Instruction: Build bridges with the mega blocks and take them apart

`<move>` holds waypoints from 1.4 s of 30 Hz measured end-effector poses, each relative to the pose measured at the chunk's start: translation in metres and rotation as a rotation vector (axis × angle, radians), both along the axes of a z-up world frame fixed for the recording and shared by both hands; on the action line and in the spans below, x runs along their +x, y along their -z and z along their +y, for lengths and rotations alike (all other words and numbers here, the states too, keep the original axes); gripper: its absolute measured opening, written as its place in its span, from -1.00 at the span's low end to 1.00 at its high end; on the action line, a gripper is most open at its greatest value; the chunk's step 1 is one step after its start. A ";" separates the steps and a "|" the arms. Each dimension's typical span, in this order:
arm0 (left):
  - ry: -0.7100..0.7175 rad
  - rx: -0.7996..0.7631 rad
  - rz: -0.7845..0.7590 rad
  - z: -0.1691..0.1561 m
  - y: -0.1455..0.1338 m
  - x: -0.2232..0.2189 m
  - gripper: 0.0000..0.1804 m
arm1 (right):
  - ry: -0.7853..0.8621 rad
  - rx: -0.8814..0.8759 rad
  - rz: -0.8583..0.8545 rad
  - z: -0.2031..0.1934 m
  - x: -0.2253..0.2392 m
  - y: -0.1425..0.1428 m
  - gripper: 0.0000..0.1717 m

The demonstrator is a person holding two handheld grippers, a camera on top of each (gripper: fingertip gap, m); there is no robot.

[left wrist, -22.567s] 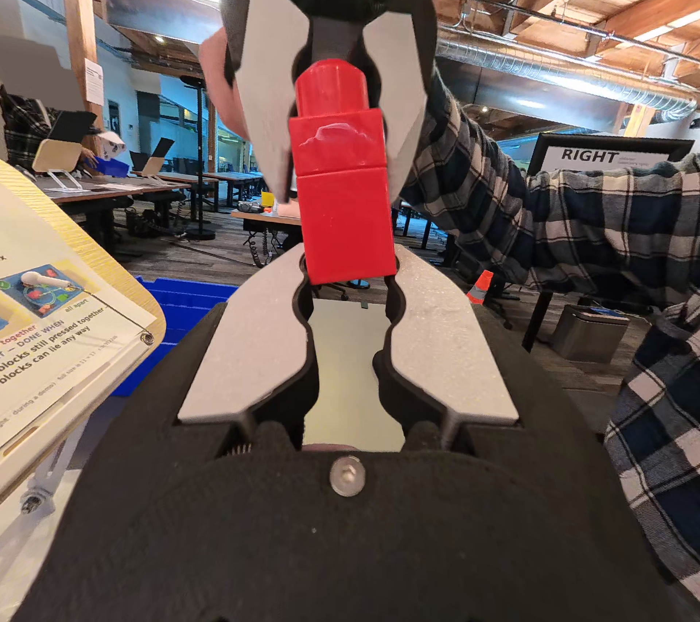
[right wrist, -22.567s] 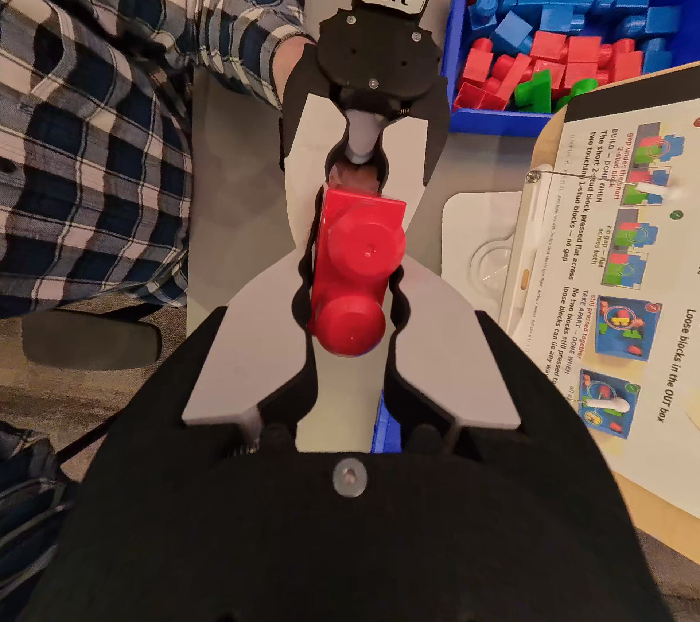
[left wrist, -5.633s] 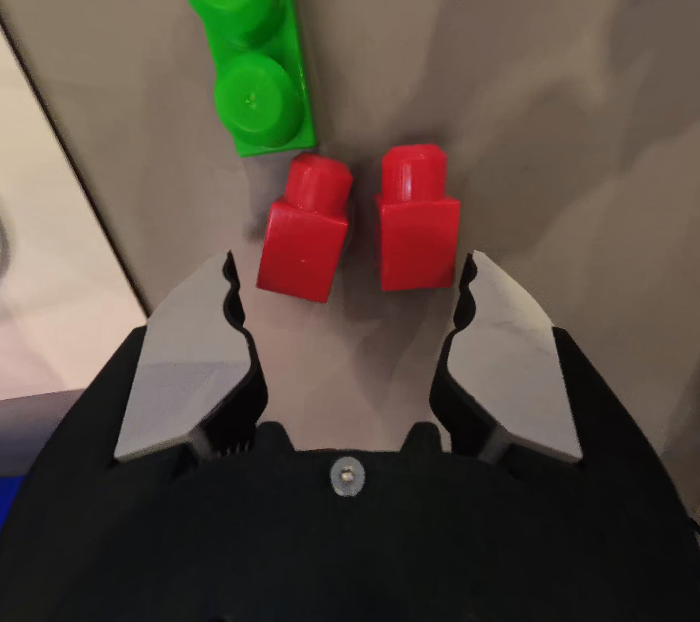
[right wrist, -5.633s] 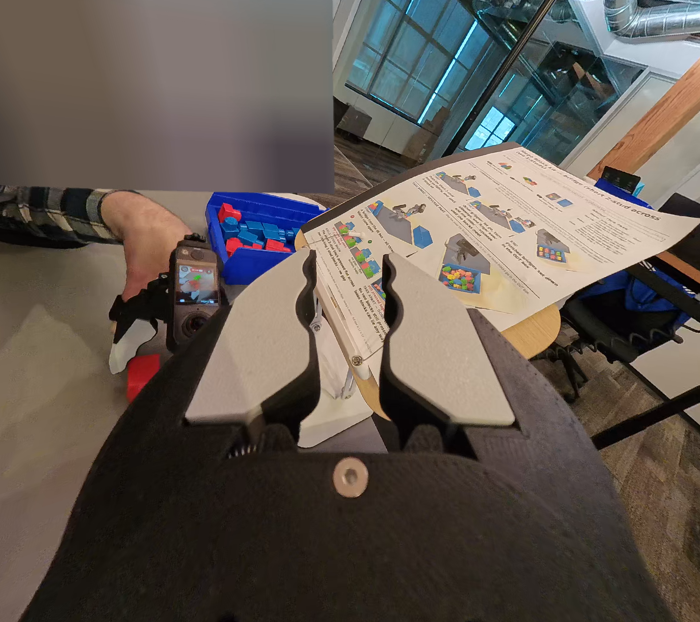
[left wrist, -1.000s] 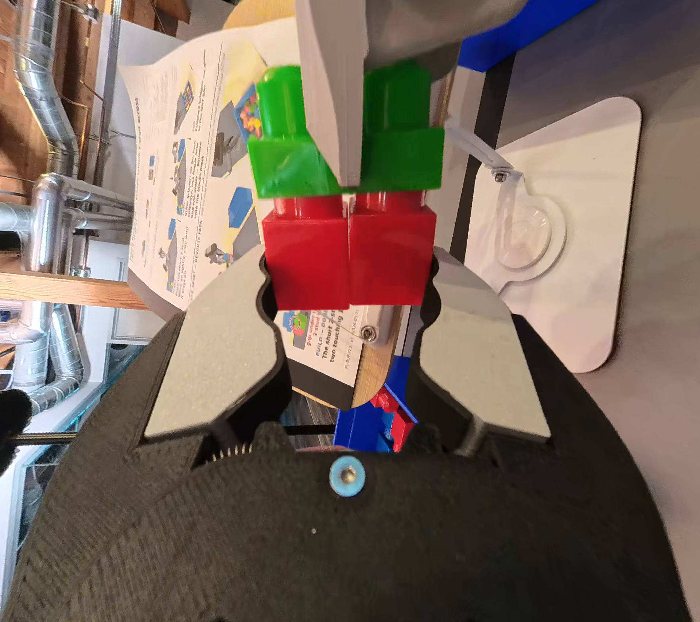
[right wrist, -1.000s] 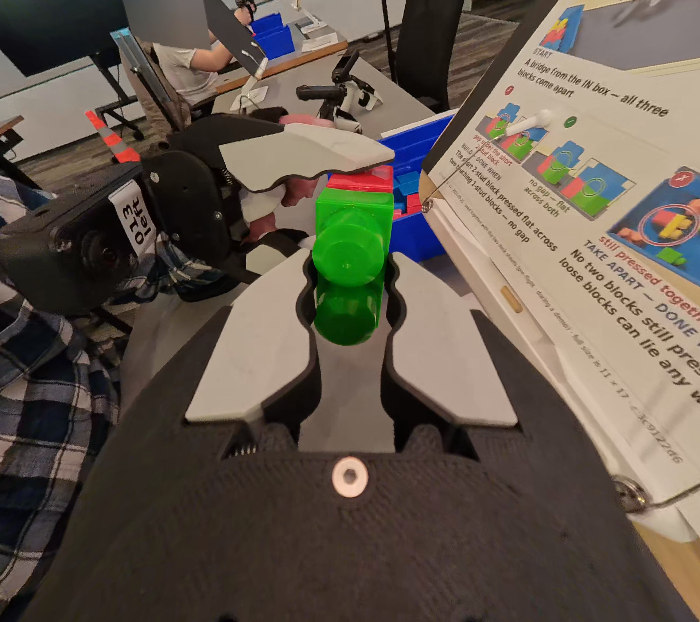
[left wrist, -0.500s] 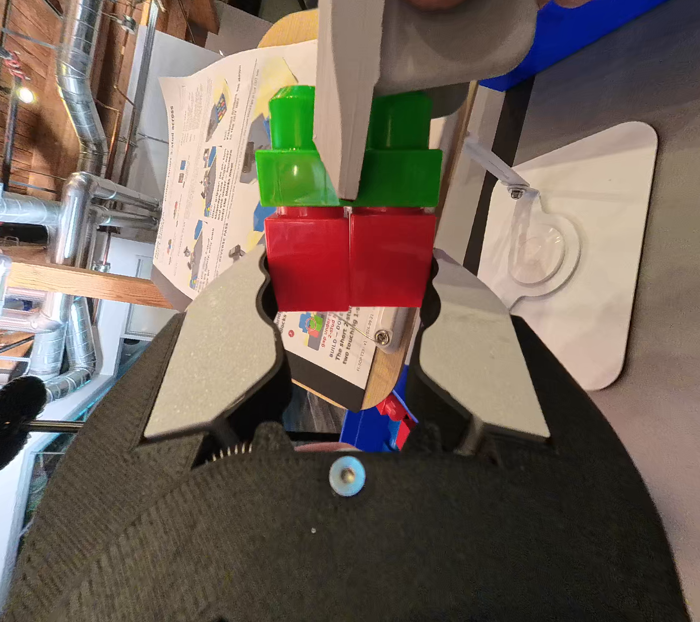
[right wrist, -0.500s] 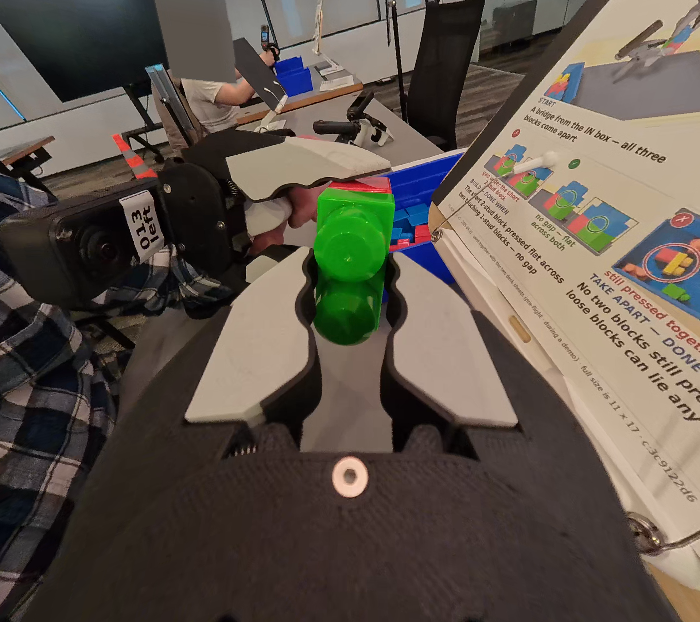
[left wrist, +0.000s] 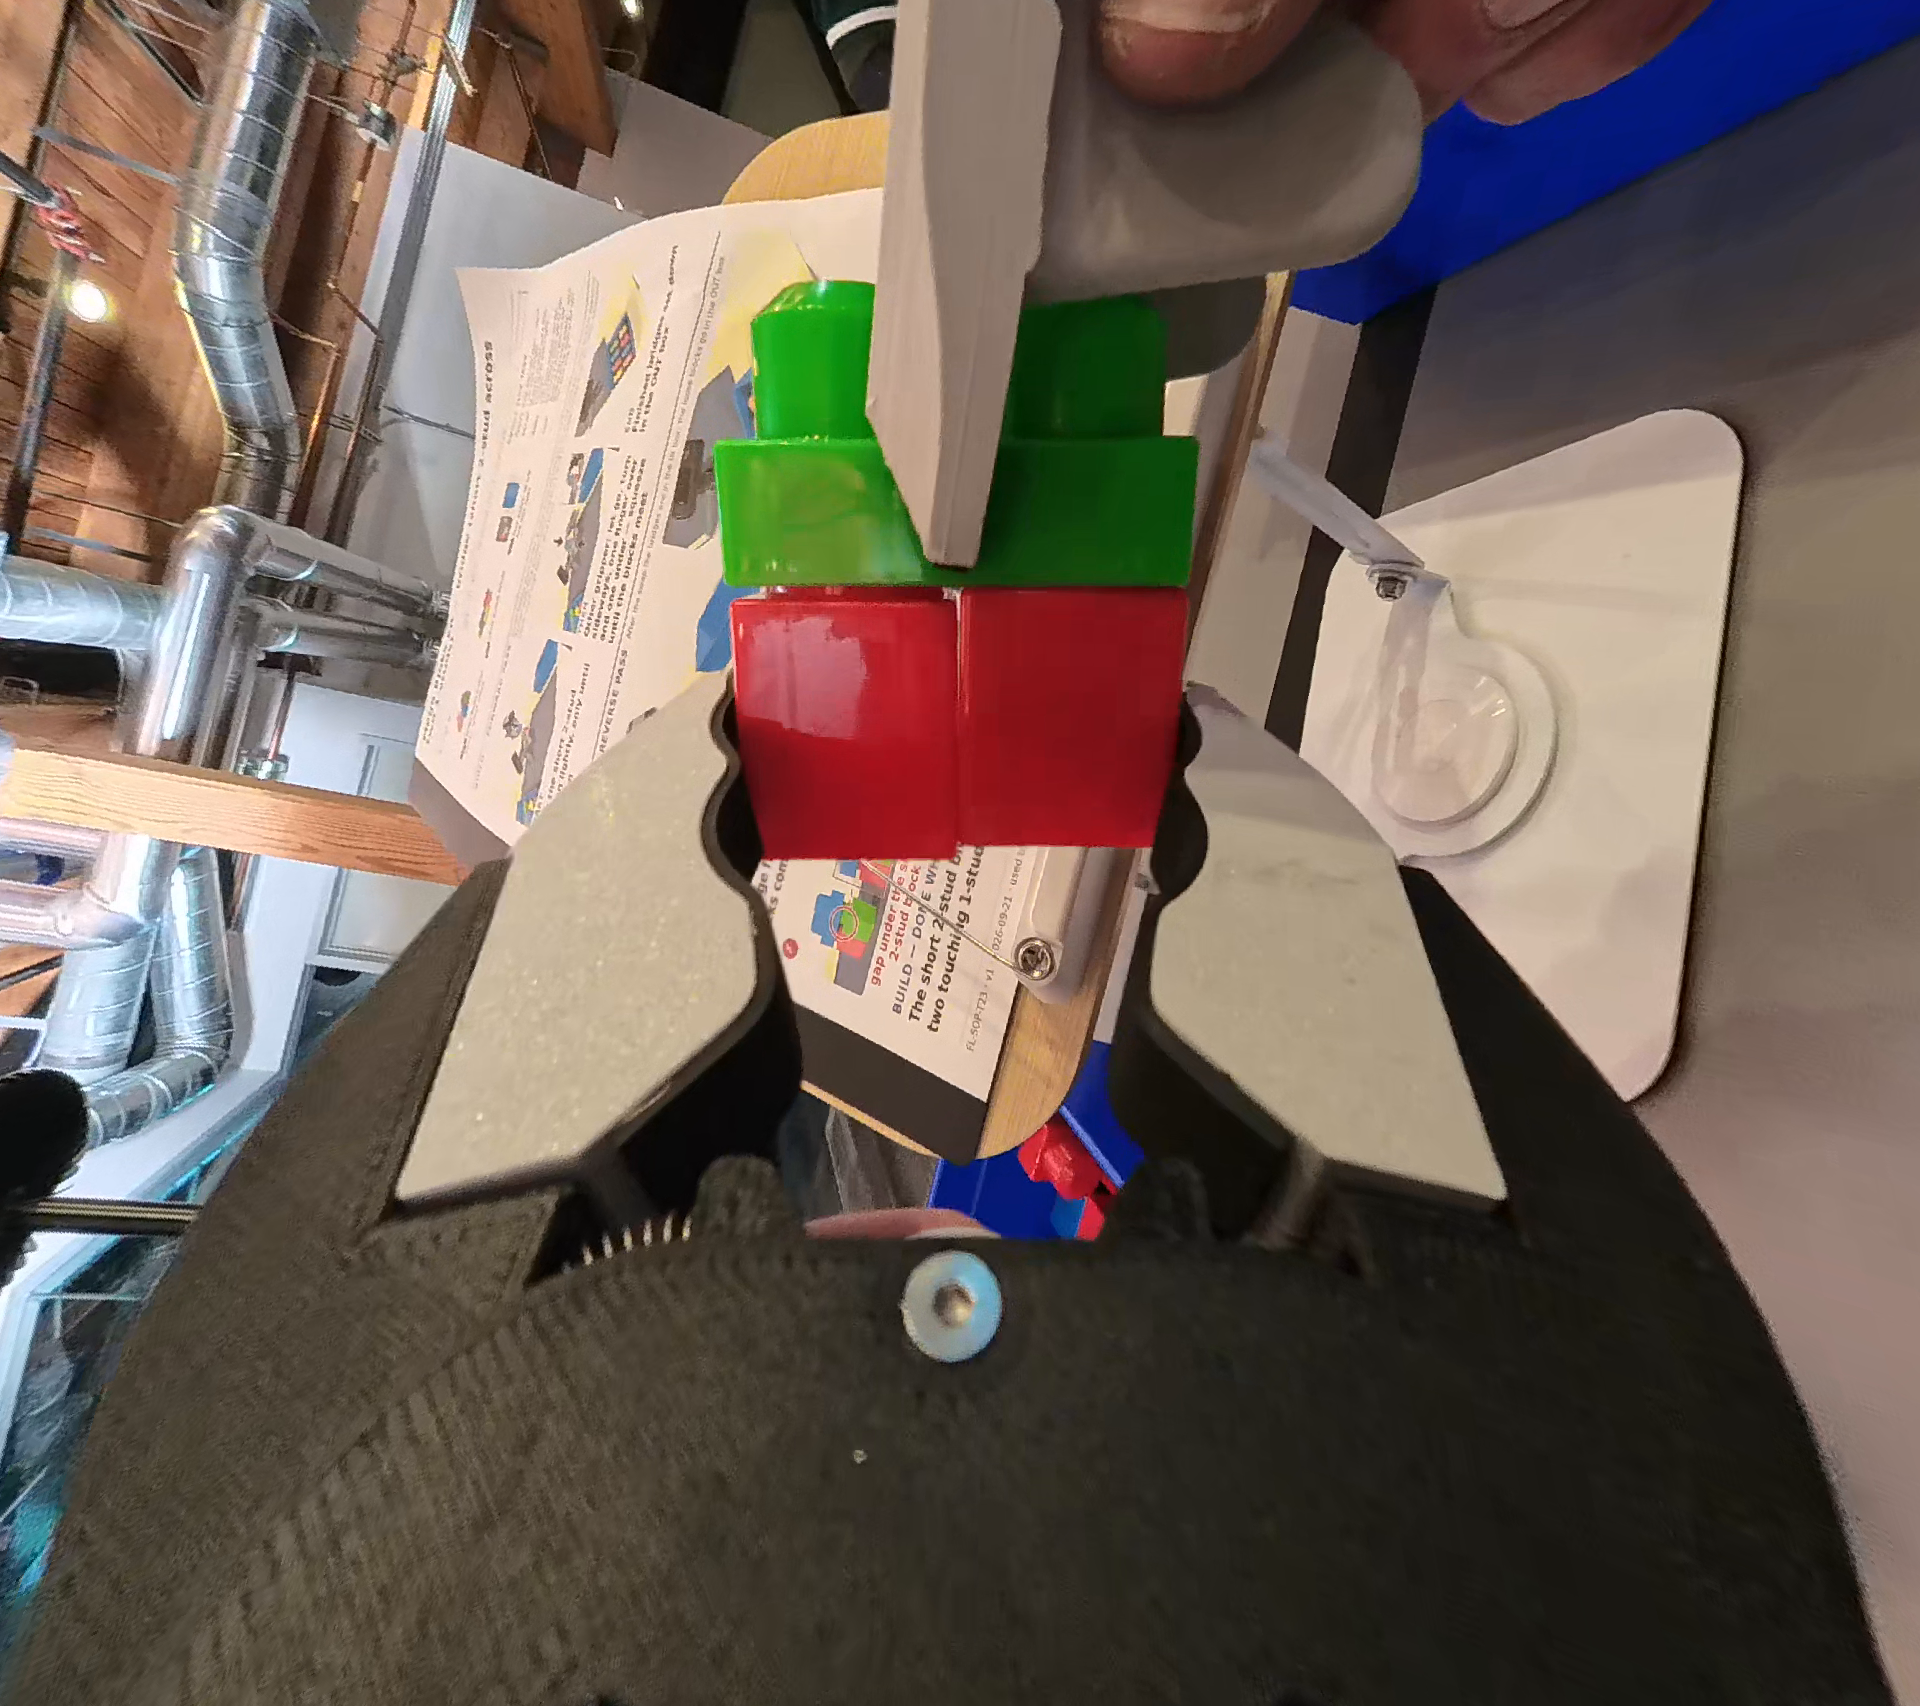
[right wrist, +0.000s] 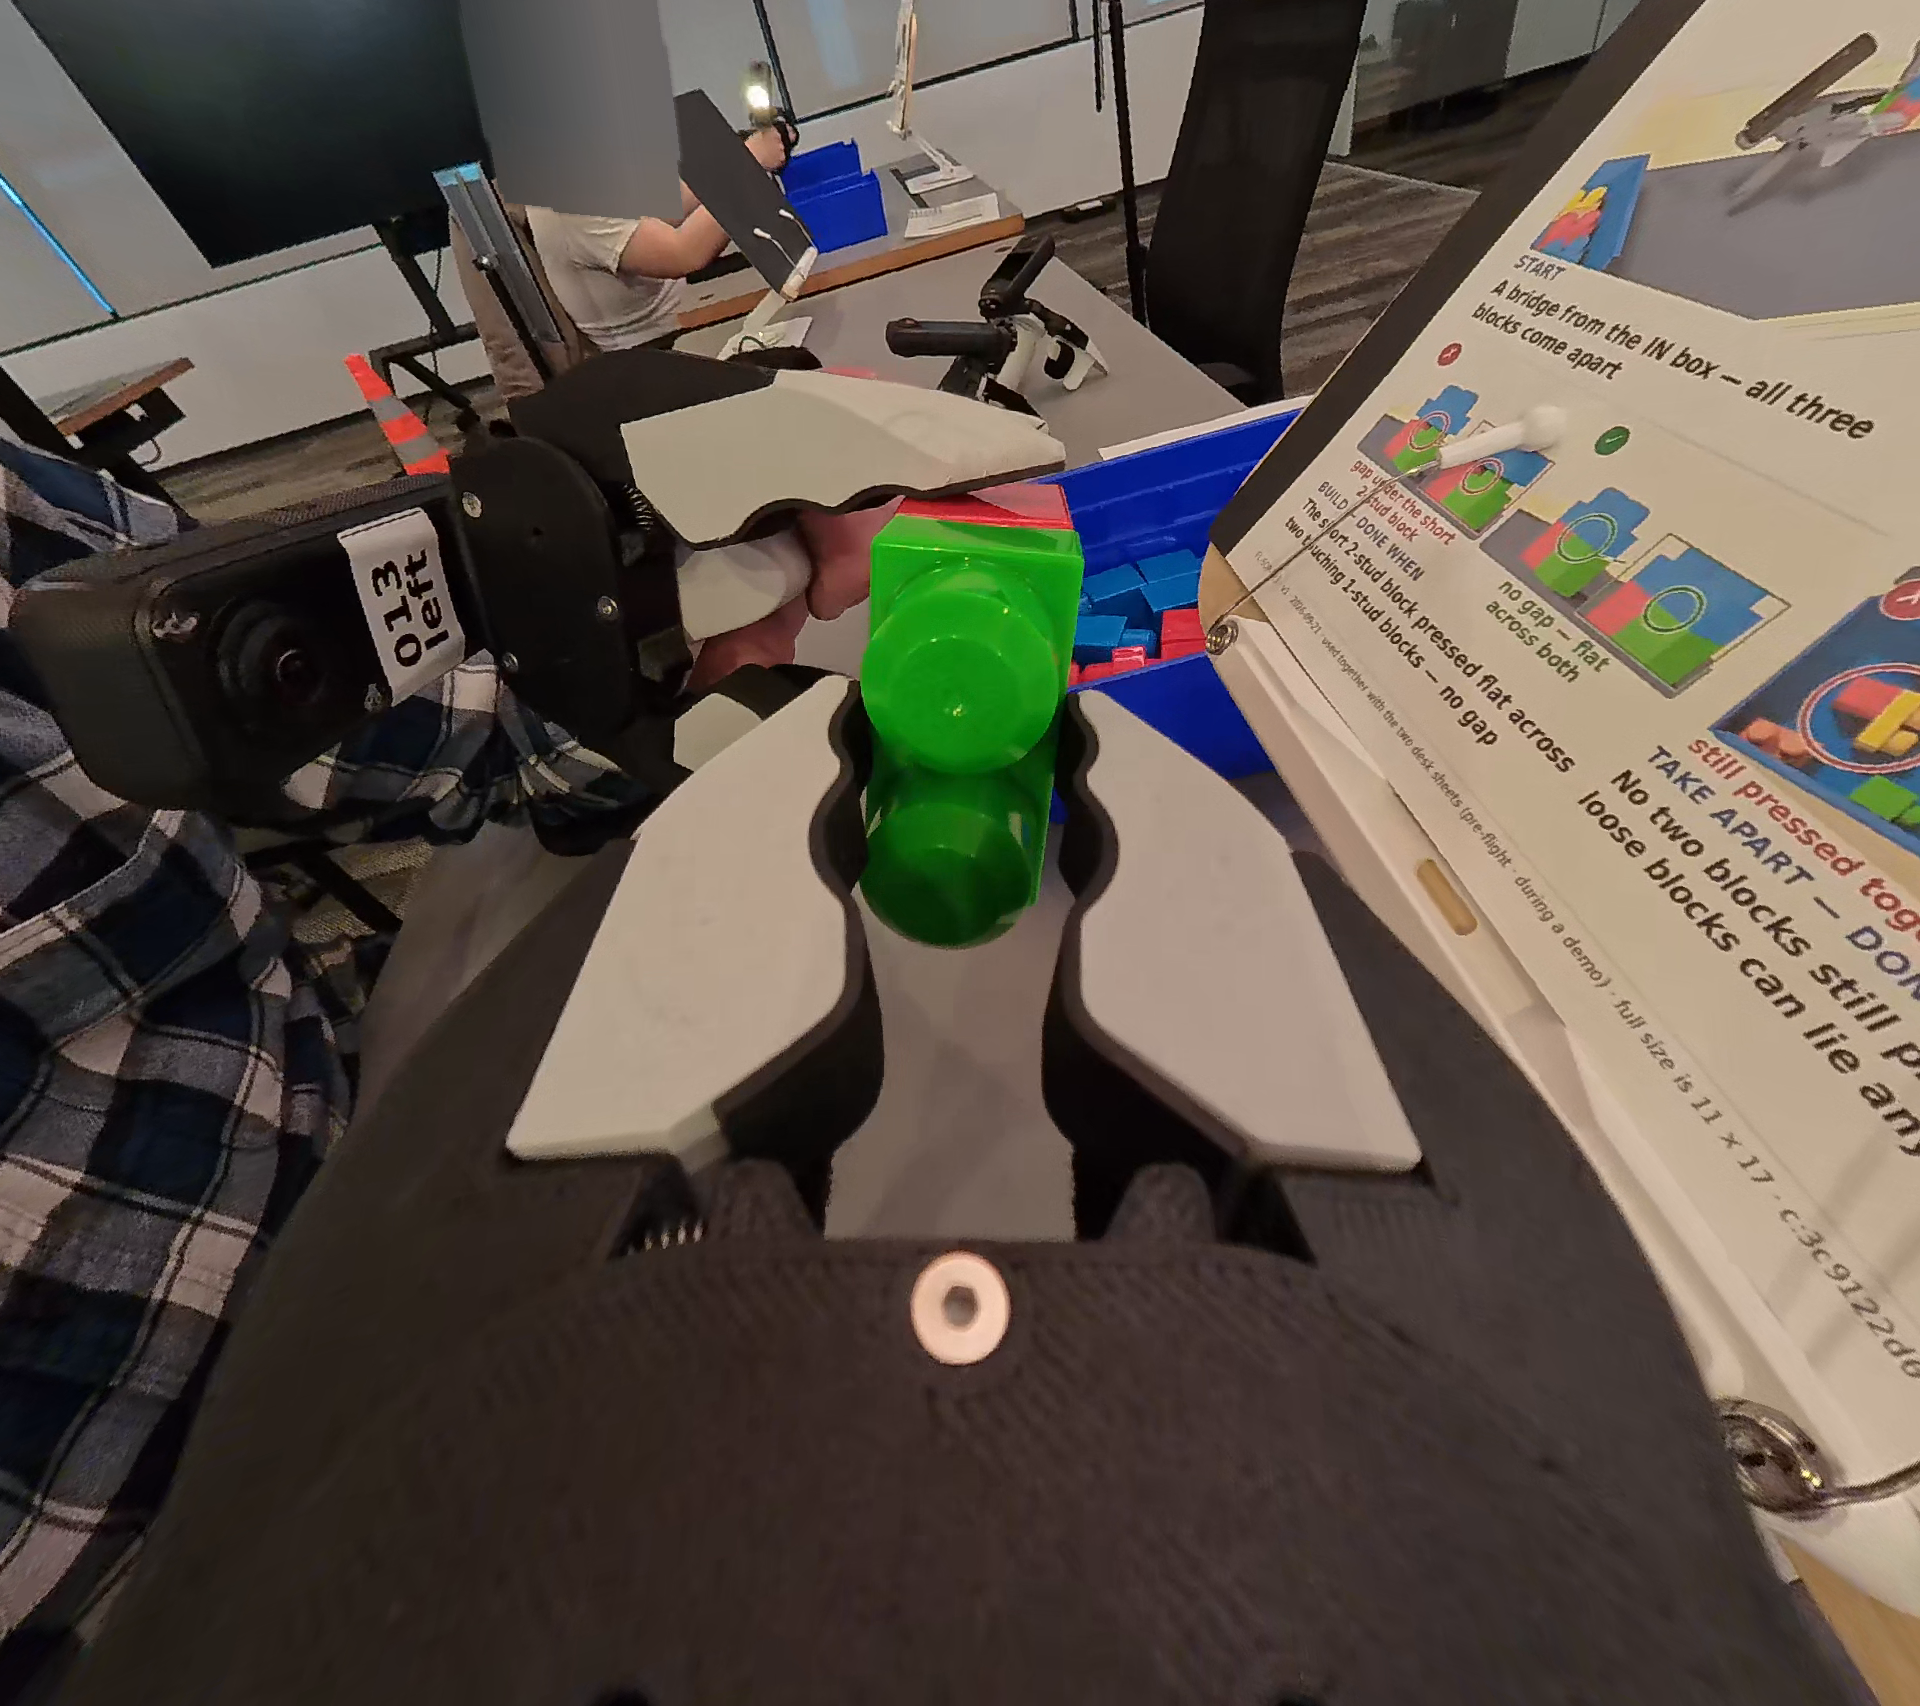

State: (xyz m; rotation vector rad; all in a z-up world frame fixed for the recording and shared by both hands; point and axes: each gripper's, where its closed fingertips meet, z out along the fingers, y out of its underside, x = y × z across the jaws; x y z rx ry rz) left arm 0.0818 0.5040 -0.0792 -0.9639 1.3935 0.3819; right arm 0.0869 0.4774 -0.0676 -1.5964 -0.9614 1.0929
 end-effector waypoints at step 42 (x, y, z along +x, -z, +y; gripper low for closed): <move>1.429 -1.930 -0.618 -0.116 -0.032 0.010 -0.17 | 0.192 1.113 -0.601 -0.031 -0.021 -0.019 0.24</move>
